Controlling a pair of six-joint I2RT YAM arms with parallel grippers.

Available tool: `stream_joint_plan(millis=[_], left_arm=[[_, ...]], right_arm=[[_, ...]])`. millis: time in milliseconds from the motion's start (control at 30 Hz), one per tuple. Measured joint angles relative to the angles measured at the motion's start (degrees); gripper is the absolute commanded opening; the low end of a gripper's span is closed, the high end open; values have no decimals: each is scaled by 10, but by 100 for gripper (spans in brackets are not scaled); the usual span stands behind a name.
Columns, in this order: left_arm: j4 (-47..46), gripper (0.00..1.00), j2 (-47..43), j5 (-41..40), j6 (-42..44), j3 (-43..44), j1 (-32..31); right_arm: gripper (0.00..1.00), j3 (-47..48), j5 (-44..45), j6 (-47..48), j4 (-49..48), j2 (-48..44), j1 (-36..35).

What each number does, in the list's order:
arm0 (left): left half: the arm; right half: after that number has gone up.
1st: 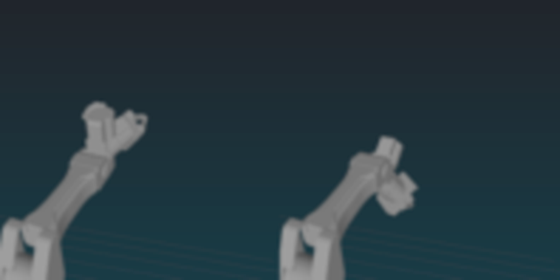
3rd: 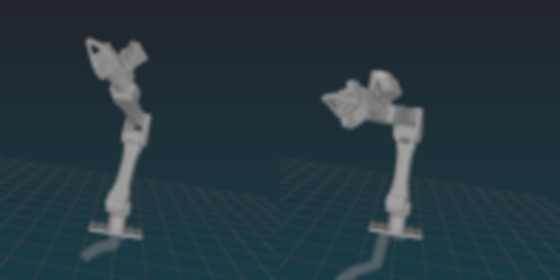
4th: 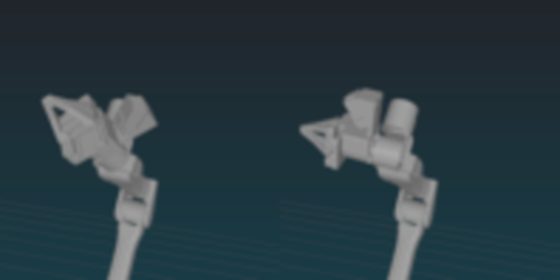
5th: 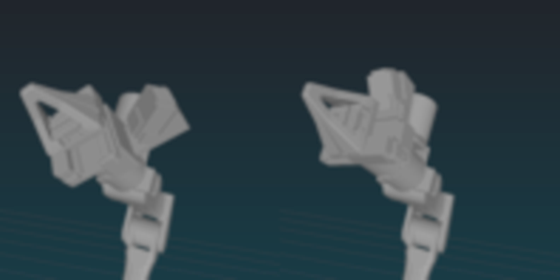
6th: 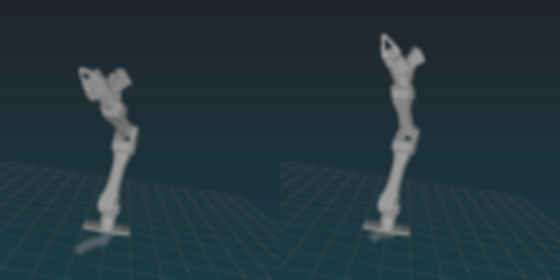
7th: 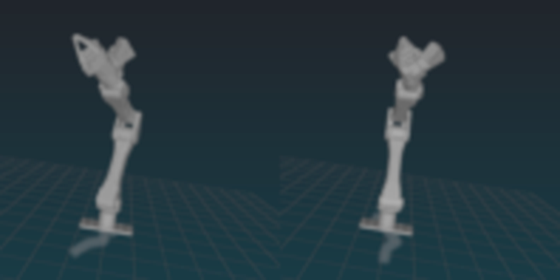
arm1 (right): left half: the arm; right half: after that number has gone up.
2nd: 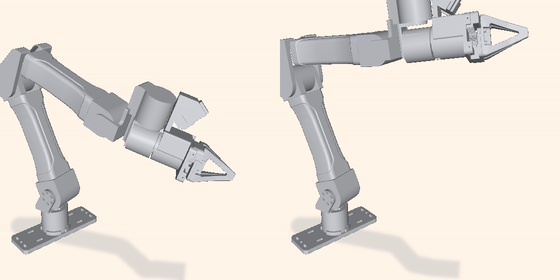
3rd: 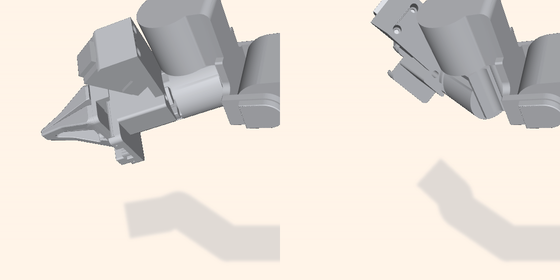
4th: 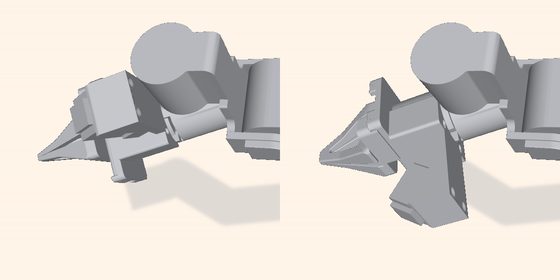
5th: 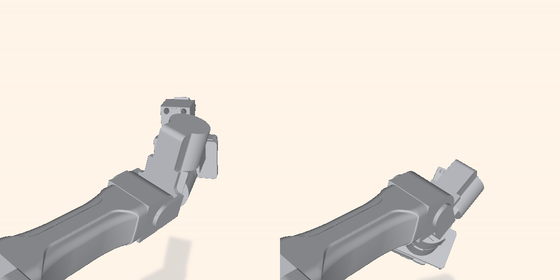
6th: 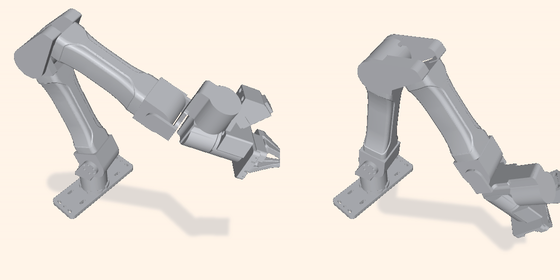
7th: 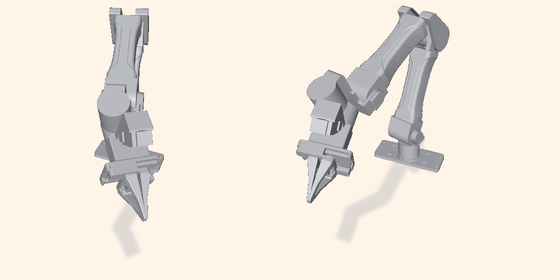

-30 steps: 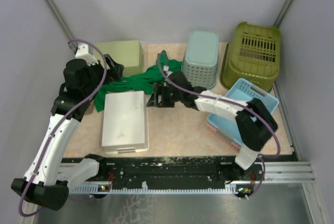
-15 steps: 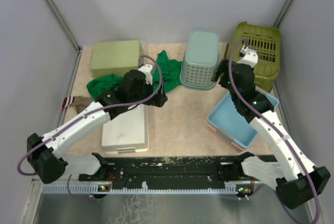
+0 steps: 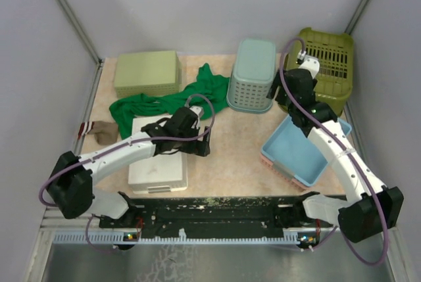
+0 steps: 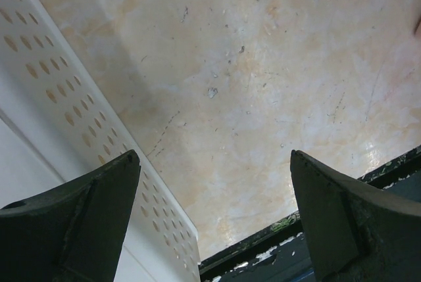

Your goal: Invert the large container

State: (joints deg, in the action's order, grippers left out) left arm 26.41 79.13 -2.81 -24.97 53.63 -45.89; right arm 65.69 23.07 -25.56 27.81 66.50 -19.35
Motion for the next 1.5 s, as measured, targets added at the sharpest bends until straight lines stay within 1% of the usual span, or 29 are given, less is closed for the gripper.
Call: stream_joint_plan(millis=[133,233,500,600,667,833,967,1100,1200,1367,1500], left_arm=[[5,100,14,-4,-11,0,4],[10,100,16,-2,-12,0,25],[30,100,-7,2,-3,-6,157],[33,100,-25,-1,11,-5,177],[33,100,-34,11,16,-1,177],[-6,100,-68,94,18,2,171],[-50,100,-76,136,11,14,140],[-78,100,-60,149,9,41,92],[-96,100,-49,156,5,45,71],[-111,100,-39,167,-2,44,64],[-114,100,-39,162,-2,39,64]], right_arm=[[75,0,-30,-1,-3,7,0],[74,0,-45,-2,-4,7,0],[73,-18,-73,10,-30,5,0],[73,-24,-81,16,-33,2,0],[73,-24,-83,20,-37,2,0],[74,-19,-86,22,-33,4,0],[74,17,-86,24,-22,27,0],[74,76,-83,27,-10,76,0],[74,115,-78,31,0,117,0],[74,164,-71,36,27,184,2],[72,168,-85,39,47,200,4]])
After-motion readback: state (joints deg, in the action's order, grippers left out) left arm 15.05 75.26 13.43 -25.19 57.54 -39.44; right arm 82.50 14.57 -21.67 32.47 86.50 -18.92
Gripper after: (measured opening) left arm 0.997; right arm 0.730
